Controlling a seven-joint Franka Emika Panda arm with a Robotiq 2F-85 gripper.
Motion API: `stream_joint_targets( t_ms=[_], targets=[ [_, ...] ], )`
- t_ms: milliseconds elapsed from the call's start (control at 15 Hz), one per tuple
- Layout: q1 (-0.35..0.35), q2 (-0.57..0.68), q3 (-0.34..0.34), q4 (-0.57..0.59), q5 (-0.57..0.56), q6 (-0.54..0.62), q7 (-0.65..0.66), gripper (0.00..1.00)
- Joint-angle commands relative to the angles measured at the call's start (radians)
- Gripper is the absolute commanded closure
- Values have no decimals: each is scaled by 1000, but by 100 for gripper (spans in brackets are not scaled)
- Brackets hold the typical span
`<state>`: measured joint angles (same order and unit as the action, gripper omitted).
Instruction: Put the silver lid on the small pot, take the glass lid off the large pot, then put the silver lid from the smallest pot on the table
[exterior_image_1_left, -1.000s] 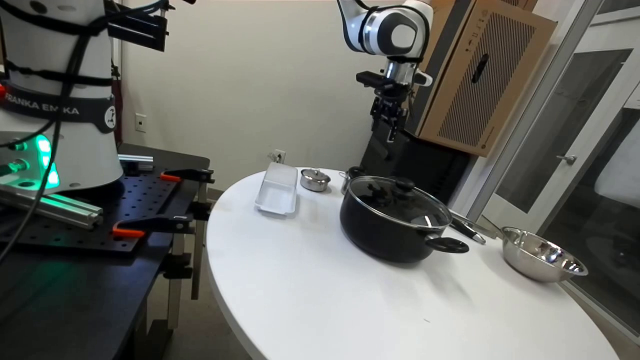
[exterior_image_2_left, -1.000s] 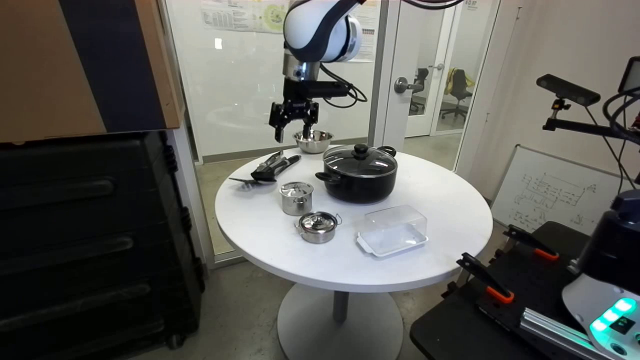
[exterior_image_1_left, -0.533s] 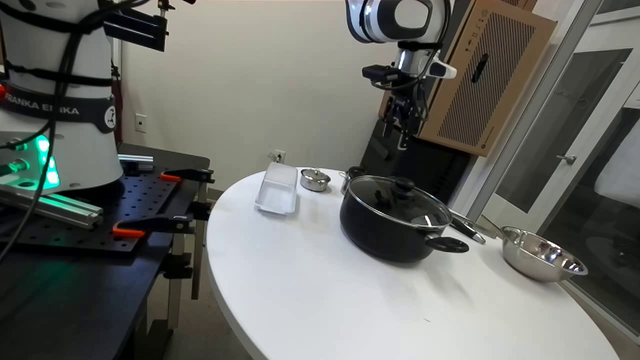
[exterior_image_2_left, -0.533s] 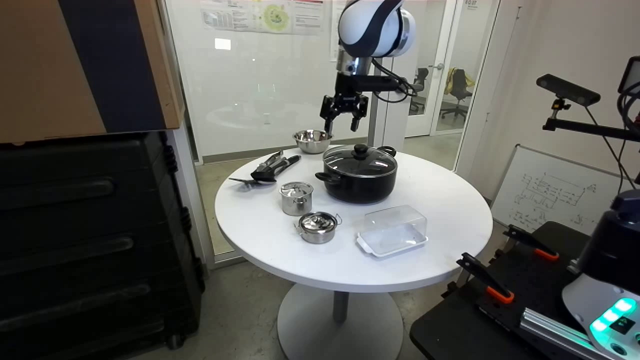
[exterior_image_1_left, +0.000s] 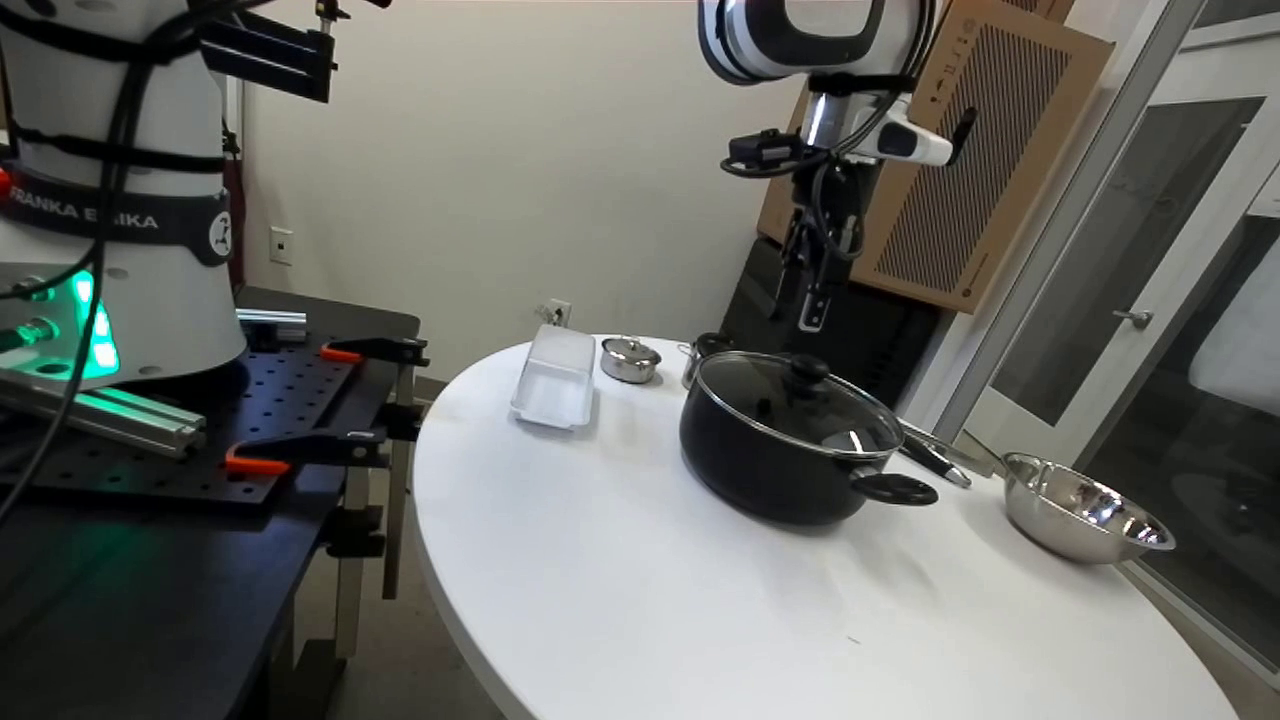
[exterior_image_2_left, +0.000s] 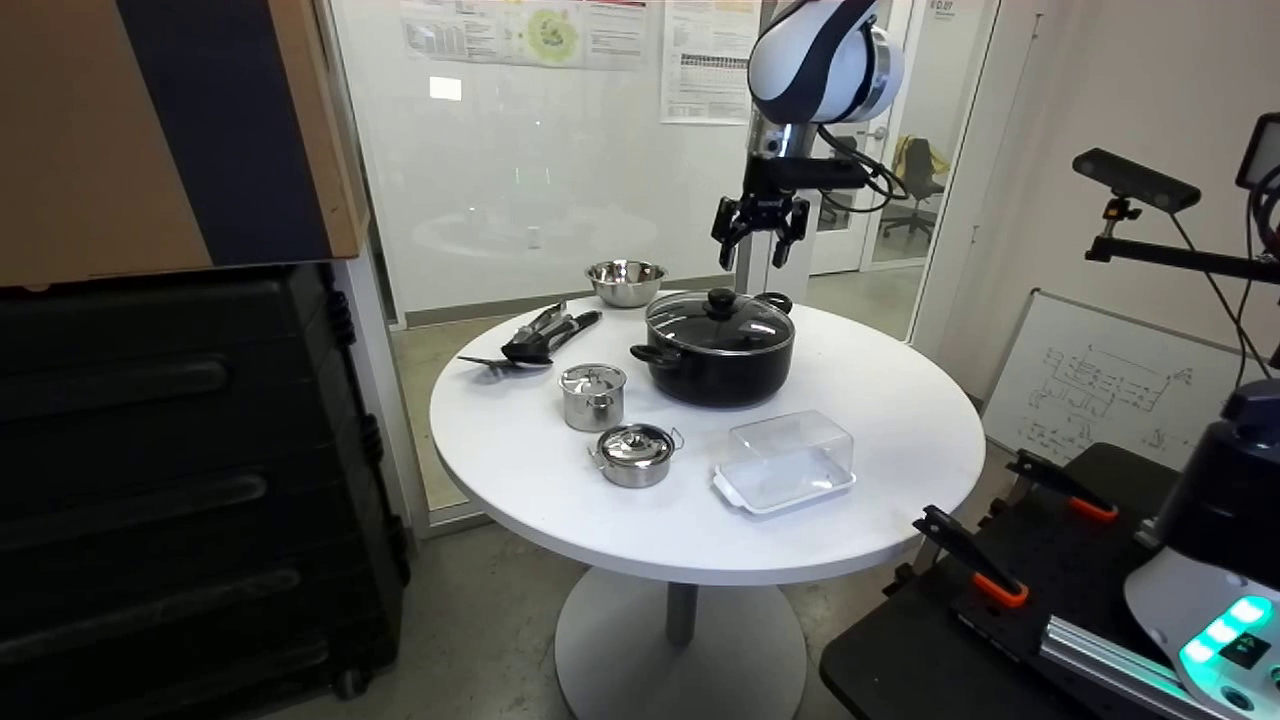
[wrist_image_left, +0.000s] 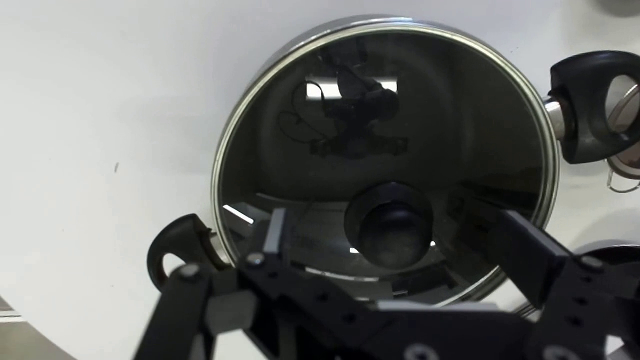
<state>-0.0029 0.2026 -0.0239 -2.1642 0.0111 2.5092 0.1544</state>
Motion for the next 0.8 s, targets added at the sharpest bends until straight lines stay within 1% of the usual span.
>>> stream_joint_targets(
  t_ms=[0,400,733],
  targets=[
    [2,38,1,32,23,21,20,0],
    [21,140,4,153,14,-8,54,0],
    [32,189,1,205,15,-31,76,0]
  ],
)
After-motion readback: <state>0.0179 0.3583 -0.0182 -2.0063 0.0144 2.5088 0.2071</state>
